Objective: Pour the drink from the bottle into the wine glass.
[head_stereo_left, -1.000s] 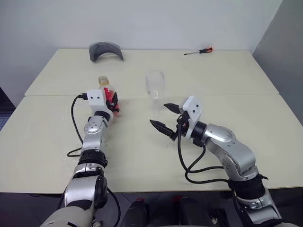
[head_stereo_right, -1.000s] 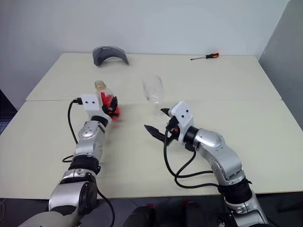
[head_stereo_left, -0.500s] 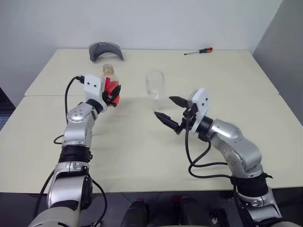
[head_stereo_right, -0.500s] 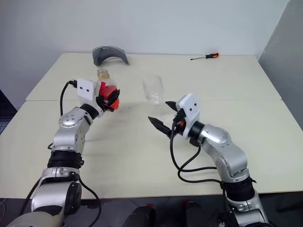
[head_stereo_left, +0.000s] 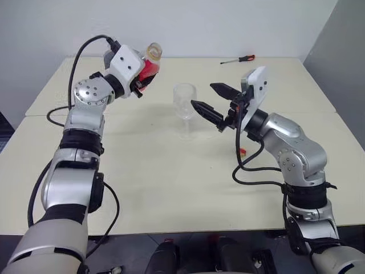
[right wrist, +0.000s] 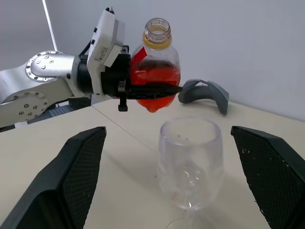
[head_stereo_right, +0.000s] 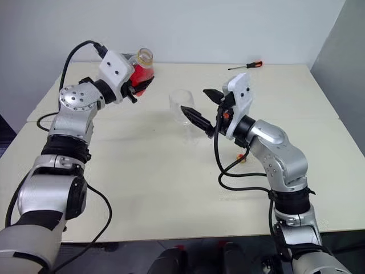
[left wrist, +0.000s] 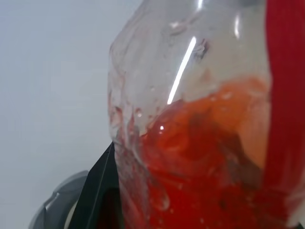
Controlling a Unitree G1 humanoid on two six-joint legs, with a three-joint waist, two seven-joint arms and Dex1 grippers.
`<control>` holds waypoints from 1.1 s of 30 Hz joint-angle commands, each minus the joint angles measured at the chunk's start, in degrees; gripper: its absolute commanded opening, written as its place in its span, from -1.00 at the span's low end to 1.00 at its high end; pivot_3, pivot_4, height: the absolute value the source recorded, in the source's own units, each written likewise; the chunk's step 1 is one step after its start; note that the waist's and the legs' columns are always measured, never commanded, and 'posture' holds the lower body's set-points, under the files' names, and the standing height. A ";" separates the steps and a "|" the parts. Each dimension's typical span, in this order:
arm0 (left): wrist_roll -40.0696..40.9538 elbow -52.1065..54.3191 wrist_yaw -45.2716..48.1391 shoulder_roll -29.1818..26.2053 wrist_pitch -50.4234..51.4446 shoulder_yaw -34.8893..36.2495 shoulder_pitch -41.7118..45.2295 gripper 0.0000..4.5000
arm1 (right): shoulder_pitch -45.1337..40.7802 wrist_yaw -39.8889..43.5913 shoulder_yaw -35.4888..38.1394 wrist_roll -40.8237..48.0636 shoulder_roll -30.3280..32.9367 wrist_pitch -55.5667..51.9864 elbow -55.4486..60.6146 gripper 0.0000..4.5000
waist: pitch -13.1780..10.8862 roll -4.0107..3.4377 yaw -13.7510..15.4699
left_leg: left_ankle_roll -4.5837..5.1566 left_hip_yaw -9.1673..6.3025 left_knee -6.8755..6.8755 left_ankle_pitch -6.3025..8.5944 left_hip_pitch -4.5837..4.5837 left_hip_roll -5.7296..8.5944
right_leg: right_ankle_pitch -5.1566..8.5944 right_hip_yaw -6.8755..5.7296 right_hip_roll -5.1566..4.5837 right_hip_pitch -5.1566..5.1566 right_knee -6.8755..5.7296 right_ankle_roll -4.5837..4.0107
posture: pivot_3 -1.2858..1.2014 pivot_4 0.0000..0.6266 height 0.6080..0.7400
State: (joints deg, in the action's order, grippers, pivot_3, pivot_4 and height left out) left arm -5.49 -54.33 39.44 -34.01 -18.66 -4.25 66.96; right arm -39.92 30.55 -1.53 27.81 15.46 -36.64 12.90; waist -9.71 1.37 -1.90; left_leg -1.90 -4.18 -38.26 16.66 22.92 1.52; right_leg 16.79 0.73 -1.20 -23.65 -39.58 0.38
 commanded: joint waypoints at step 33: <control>-26.86 -19.20 -19.45 -3.07 -22.12 -15.83 16.20 -0.24 | -3.27 2.70 -1.04 -3.46 -2.60 8.00 -6.56 1.00 | -0.01 0.01 -0.01 | 0.03 0.19 -0.56 0.00 0.27 0.06 | 0.00 0.08 -0.04 -0.47 -0.78 0.00 | 0.03 -0.52 1.00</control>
State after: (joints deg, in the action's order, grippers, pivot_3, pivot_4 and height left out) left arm -31.81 -74.36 22.14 -36.28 -39.54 -20.00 80.09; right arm -41.81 32.64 -2.64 24.06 13.03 -30.18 5.24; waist -9.72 1.37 -1.92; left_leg -1.88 -4.00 -38.82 16.66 23.19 1.58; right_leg 16.80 0.80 -1.24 -24.12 -40.37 0.39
